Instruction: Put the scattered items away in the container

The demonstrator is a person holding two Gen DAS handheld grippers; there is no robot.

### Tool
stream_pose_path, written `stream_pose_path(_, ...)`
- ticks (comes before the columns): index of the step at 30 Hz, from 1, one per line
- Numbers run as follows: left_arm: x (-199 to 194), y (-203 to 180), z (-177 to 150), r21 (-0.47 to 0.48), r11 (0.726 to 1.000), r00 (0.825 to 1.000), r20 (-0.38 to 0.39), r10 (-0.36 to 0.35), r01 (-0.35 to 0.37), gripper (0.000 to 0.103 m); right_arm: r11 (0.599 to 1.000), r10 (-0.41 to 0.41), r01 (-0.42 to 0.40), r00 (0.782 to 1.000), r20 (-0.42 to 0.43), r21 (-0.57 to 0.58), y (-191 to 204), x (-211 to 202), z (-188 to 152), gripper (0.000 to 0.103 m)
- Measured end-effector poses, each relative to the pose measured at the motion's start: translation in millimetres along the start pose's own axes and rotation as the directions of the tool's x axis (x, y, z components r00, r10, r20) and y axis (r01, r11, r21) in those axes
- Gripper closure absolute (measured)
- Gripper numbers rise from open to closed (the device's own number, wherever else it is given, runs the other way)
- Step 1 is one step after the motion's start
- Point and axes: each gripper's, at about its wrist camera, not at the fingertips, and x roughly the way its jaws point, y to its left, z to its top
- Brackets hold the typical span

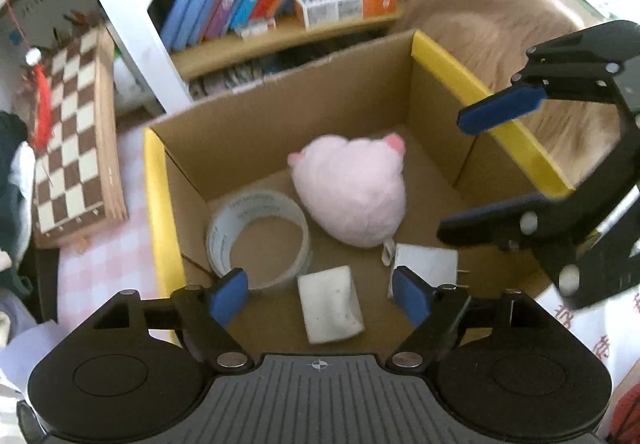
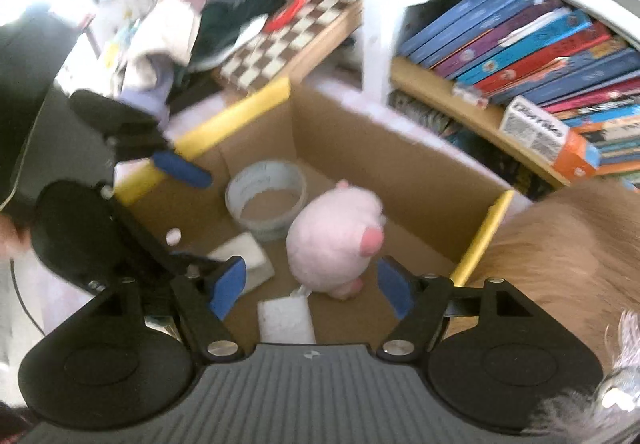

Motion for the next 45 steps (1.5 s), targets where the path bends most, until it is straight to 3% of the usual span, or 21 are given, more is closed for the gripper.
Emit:
stream_pose_path(9, -38.2, -9.3, -11.3, -0.013, 0.998, 0.983, 0.174, 0.055, -0.054, 0.014, 0.999, -0.046, 0.042, 0.991, 0.129, 0.035, 10.5, -41.7, -2.7, 0.028)
stream_pose_path(17, -82.1, -4.1, -27.1, -0.126, 0.987, 0.929, 0.342, 0.14, -0.102, 0.013, 0.991, -0.13, 0.13, 0.956, 0.263, 0.02, 36.4, -76.5, -8.9, 0.028)
stream_pose_path(22, -107.1, -1.9, -42.1, -0.15, 0.983, 0.897, 0.412, 0.16, -0.106, 0.013, 0.986, -0.167, 0.165, 0.939, 0.301, 0.03, 50.7, -93.1, -14.6, 0.028)
stream_pose_path(34, -145.6, -5.4, -102.4, -0.209, 0.976, 0.854, 0.495, 0.162, -0.065, 0.012, 0.959, -0.284, 0.27, 0.899, 0.333, 0.087, 95.5, -127.8, -50.4, 0.026)
stream_pose_path(39, -158.5, -11.2, -135.4, -0.233, 0.97, 0.84, 0.512, 0.18, -0.066, 0.012, 0.942, -0.336, 0.314, 0.874, 0.351, 0.12, 120.5, -138.8, -70.9, 0.024)
stream_pose_path(45, -167.9, -19.5, -174.3, -0.25, 0.964, 0.836, 0.506, 0.213, -0.094, 0.012, 0.911, -0.412, 0.382, 0.831, 0.374, 0.154, 151.0, -151.0, -103.8, 0.017)
